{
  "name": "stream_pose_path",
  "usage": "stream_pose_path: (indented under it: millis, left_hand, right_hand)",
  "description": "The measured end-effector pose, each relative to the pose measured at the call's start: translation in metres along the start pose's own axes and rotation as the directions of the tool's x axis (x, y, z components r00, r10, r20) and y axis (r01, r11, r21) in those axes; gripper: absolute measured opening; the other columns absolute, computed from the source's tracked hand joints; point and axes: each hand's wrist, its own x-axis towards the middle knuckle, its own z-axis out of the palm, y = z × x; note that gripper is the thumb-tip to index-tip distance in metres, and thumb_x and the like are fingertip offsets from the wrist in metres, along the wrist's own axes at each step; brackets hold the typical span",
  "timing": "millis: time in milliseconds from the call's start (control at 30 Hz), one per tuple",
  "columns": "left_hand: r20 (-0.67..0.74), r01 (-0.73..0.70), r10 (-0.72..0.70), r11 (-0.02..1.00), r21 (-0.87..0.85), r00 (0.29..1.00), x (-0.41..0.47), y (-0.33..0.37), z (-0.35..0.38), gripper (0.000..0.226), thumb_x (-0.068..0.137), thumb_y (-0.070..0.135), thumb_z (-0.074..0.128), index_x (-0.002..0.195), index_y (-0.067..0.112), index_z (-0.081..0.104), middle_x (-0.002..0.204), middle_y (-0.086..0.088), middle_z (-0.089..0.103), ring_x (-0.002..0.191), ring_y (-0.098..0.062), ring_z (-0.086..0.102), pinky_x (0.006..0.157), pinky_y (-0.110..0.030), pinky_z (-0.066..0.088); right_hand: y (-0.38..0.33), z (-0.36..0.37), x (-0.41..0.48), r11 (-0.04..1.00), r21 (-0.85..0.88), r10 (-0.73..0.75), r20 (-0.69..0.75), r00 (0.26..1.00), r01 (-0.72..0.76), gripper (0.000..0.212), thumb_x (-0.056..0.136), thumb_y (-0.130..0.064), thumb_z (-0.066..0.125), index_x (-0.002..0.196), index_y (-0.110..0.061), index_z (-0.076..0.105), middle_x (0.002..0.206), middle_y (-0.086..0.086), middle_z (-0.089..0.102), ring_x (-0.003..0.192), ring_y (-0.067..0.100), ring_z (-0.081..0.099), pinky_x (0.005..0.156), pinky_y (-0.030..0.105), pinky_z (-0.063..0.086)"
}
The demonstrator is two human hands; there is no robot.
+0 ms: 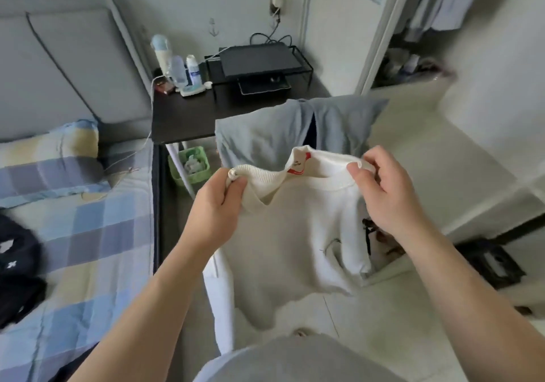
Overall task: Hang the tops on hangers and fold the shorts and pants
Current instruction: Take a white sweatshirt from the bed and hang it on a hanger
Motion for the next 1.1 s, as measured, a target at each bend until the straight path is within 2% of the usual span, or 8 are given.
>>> stream_pose_path:
  millis: [167,300,367,500,800,900,1000,1100]
  left_hand:
    - [0.105,-0.084,0.089,0.995,-0.053,0.990,0.056,0.050,0.091,0.037,0.102,0.033,0.047,0.083,0.001,0.046,0.068,0.005,0.043,0.059,-0.007,0.037,0.053,-0.022,0.033]
    - [0.132,-0.174,0.193,0.975,-0.139,0.972,0.116,0.101,0.149,0.033,0.104,0.029,0.049,0.077,0.012,0.045,0.064,0.017,0.042,0.057,-0.003,0.038,0.054,-0.018,0.033]
    - [0.124,-0.231,0.258,0.953,-0.198,0.958,0.149,0.131,0.176,0.035,0.103,0.027,0.050,0.070,0.022,0.037,0.061,0.018,0.039,0.057,-0.002,0.035,0.054,-0.018,0.032]
    - [0.113,-0.330,0.379,0.892,-0.308,0.918,0.219,0.186,0.228,0.038,0.103,0.027,0.051,0.070,0.020,0.032,0.061,0.015,0.033,0.056,-0.003,0.030,0.052,-0.019,0.028]
    - [0.059,-0.488,0.611,0.683,-0.544,0.790,0.395,0.316,0.303,0.033,0.103,0.028,0.051,0.073,0.016,0.047,0.060,0.017,0.044,0.057,-0.003,0.041,0.055,-0.017,0.036]
    - [0.031,-0.555,0.693,0.603,-0.572,0.721,0.449,0.365,0.313,0.033,0.103,0.028,0.051,0.074,0.013,0.049,0.061,0.017,0.045,0.058,0.000,0.042,0.054,-0.012,0.035]
    - [0.015,-0.584,0.753,0.524,-0.620,0.658,0.497,0.413,0.321,0.034,0.103,0.031,0.051,0.086,0.001,0.055,0.070,0.003,0.049,0.064,-0.007,0.046,0.059,-0.022,0.039]
    - [-0.051,-0.636,0.804,0.428,-0.642,0.593,0.537,0.467,0.322,0.034,0.104,0.027,0.050,0.084,-0.002,0.053,0.071,-0.002,0.049,0.062,-0.006,0.044,0.057,-0.019,0.038]
  right_hand:
    - [0.043,-0.083,0.029,0.996,0.038,0.090,-0.139,0.986,-0.085,0.035,0.091,-0.047,0.055,0.081,-0.015,0.045,0.066,0.008,0.040,0.056,0.005,0.036,0.052,0.020,0.032]
    - [0.063,-0.137,0.059,0.993,-0.031,0.101,-0.315,0.944,-0.116,0.033,0.090,-0.044,0.056,0.079,-0.016,0.042,0.062,-0.012,0.038,0.056,0.001,0.037,0.053,0.013,0.032]
    - [0.072,-0.160,0.080,0.990,-0.069,0.086,-0.406,0.910,-0.124,0.034,0.089,-0.046,0.054,0.079,-0.016,0.043,0.064,-0.013,0.038,0.058,0.001,0.037,0.055,0.014,0.033]
    - [0.086,-0.197,0.135,0.990,-0.065,0.075,-0.521,0.850,-0.128,0.030,0.094,-0.045,0.052,0.078,-0.025,0.037,0.058,-0.017,0.038,0.055,0.002,0.034,0.053,0.019,0.031]
    - [0.083,-0.269,0.311,0.997,-0.065,-0.080,-0.824,0.561,0.047,0.031,0.101,-0.032,0.052,0.076,-0.026,0.035,0.061,-0.024,0.040,0.057,-0.004,0.038,0.057,0.011,0.035]
    - [0.071,-0.299,0.368,0.988,-0.104,-0.148,-0.875,0.462,0.118,0.031,0.101,-0.028,0.055,0.075,-0.024,0.039,0.061,-0.025,0.043,0.057,-0.006,0.040,0.058,0.009,0.036]
    - [0.052,-0.331,0.415,0.973,-0.149,-0.206,-0.903,0.377,0.177,0.031,0.100,-0.027,0.059,0.075,-0.020,0.042,0.061,-0.019,0.041,0.056,-0.004,0.039,0.055,0.010,0.034]
    - [0.026,-0.370,0.452,0.954,-0.238,-0.287,-0.900,0.329,0.183,0.034,0.099,-0.029,0.061,0.075,-0.013,0.043,0.063,-0.013,0.037,0.057,0.001,0.036,0.054,0.014,0.034]
